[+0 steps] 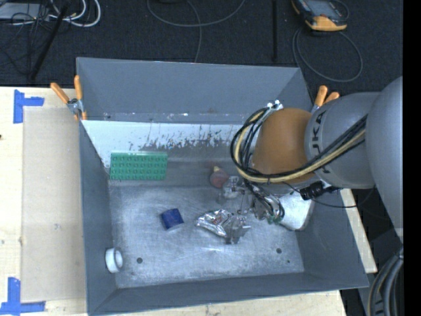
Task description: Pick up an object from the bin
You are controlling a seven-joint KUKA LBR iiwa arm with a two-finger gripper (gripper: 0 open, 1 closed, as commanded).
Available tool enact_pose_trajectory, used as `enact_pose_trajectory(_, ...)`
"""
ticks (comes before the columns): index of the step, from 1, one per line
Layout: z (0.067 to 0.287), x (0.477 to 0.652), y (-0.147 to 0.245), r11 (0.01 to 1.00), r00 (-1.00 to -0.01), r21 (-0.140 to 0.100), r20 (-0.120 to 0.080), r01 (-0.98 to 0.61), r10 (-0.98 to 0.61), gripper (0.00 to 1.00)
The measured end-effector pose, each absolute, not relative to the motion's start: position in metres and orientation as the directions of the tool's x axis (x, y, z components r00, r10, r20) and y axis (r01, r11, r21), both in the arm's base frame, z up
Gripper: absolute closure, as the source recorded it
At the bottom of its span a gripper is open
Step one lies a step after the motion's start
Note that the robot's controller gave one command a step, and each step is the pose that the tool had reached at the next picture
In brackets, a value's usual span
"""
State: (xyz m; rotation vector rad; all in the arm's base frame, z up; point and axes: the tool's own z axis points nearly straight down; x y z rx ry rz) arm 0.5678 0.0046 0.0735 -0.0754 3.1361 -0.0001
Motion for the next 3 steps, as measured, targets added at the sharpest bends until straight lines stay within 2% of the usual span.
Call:
enact_pose_trajectory(1, 0.073, 0.563, 0.029, 0.990, -0.990, -0.003, -0.008, -0.139, -0.139, 0.00)
enact_pose_trajectory(2, 0.075, 0.564, 0.030, 0.990, -0.990, -0.002, -0.012, -0.141, -0.141, 1.00)
enact_pose_trajectory(3, 0.205, 0.567, 0.023, 0.995, -0.995, 0.000, -0.009, -0.096, -0.096, 1.00)
